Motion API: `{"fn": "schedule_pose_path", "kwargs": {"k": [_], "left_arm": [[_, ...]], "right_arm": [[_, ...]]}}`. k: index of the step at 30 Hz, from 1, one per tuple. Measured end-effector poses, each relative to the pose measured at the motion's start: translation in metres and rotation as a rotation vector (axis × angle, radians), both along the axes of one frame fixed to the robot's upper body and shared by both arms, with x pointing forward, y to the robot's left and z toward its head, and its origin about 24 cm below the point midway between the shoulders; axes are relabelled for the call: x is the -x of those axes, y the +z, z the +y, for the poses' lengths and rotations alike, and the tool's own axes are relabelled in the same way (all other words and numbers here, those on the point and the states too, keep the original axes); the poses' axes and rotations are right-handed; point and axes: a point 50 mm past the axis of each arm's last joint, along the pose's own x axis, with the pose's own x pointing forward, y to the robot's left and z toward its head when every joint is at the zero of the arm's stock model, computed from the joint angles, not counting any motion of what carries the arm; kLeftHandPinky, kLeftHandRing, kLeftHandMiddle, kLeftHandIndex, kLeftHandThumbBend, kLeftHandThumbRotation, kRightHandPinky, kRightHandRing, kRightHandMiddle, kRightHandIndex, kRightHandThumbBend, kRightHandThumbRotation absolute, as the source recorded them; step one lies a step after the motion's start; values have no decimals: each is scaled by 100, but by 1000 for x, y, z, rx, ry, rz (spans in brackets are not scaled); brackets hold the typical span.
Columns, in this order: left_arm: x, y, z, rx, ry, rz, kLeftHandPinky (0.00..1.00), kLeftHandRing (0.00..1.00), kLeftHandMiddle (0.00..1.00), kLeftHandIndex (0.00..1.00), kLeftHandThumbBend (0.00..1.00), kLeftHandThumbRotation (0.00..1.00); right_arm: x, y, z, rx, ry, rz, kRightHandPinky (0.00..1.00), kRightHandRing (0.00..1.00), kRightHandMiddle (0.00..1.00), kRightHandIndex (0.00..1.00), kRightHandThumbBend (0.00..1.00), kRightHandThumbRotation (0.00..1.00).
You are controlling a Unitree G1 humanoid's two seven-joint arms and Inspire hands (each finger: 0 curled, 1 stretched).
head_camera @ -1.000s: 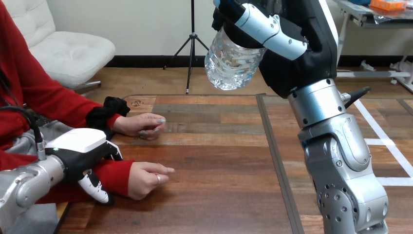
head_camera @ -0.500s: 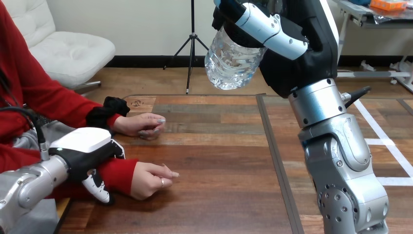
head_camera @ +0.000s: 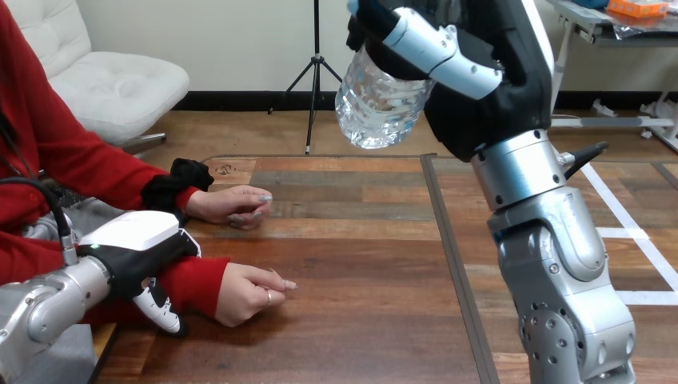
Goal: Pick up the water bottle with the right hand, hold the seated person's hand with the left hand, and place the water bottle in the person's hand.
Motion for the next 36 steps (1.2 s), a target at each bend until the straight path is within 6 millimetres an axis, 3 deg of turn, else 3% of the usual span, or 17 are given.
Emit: {"fn": "schedule_pose_path", "kwargs": {"k": [36], "left_arm": [[8, -3, 1, 71, 22, -18, 28, 34, 40, 43, 91, 0]], "right_arm": [[0, -53, 20, 94, 28, 160, 27, 34, 41, 39, 81, 0]]}}
